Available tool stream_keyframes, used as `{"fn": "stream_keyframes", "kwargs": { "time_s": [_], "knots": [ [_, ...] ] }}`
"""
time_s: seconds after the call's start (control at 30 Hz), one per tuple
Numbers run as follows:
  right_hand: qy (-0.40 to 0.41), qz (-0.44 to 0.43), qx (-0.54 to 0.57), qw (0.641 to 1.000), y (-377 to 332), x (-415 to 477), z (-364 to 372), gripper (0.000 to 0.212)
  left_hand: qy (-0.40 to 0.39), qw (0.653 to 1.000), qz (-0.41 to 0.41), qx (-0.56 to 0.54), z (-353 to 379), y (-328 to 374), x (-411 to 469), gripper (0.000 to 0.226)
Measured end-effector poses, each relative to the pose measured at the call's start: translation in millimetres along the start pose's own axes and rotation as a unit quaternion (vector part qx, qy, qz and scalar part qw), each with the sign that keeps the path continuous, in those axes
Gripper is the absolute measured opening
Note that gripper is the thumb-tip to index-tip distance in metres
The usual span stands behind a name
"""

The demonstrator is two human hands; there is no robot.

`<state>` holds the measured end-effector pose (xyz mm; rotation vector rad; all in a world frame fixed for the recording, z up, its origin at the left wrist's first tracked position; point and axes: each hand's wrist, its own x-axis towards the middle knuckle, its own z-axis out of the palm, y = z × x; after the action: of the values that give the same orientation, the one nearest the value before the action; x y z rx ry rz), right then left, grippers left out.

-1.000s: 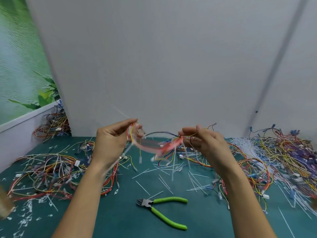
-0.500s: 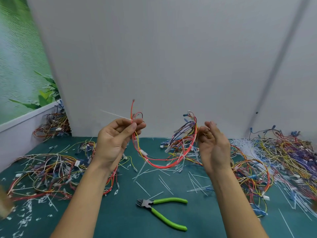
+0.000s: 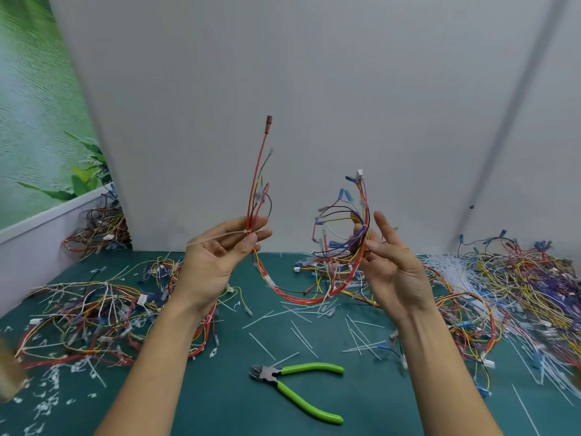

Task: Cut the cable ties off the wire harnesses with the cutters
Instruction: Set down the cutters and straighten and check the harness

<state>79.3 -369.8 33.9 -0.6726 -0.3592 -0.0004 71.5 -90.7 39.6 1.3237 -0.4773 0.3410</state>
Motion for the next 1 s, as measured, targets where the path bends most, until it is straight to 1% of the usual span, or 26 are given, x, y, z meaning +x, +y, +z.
{"fn": "stream_keyframes", "kwargs": {
  "time_s": [0.1,0.17,0.23,0.33,0.43,0.53,0.63,0.67,0.8,0.87,0.93,1.0],
  "knots": [
    [-0.034,0.006,-0.02,0.999,1.2,-0.3,0.0,0.063,0.015,0.998,0.018,0.051,2.0,0.2,-0.4,0.036],
    [-0.035,0.0,-0.032,0.999,3.0,0.1,-0.1,0.058,0.025,0.997,0.016,0.065,2.4,-0.4,-0.4,0.041],
    [-0.017,-0.01,-0.054,0.998,5.8,1.3,-0.1,0.056,0.021,0.997,0.015,0.069,3.5,-2.0,-0.3,0.042],
    [0.012,-0.038,-0.091,0.995,11.1,3.5,1.1,0.058,0.022,0.997,0.011,0.068,2.8,-6.4,0.9,0.034],
    [0.033,-0.061,-0.114,0.991,14.9,3.6,2.0,0.049,0.028,0.995,0.017,0.096,0.1,-9.9,1.4,0.03],
    [0.042,-0.067,-0.155,0.985,18.3,5.6,-1.7,0.056,0.047,0.99,0.019,0.131,-0.1,-9.2,1.3,0.026],
    [0.027,-0.074,-0.169,0.982,19.7,6.5,-4.5,0.064,0.081,0.975,-0.008,0.207,-1.1,-7.8,1.6,0.017],
    [0.023,-0.076,-0.176,0.981,20.0,6.4,-5.4,0.065,0.082,0.975,-0.019,0.207,-1.3,-7.7,1.9,0.015],
    [0.032,-0.099,-0.204,0.973,22.0,7.4,-4.6,0.067,0.075,0.988,-0.051,0.121,0.2,-5.9,0.7,0.011],
    [0.023,-0.107,-0.195,0.975,23.1,6.5,-0.4,0.066,0.062,0.99,-0.055,0.112,0.9,-5.7,-0.2,0.012],
    [0.008,-0.108,-0.18,0.978,21.5,3.7,4.5,0.054,0.052,0.992,-0.058,0.095,1.5,-5.0,-1.1,0.021],
    [-0.036,-0.108,-0.196,0.974,18.2,-2.3,9.6,0.039,0.054,0.995,-0.066,0.052,1.1,-3.5,-0.8,0.024]
  ]
}}
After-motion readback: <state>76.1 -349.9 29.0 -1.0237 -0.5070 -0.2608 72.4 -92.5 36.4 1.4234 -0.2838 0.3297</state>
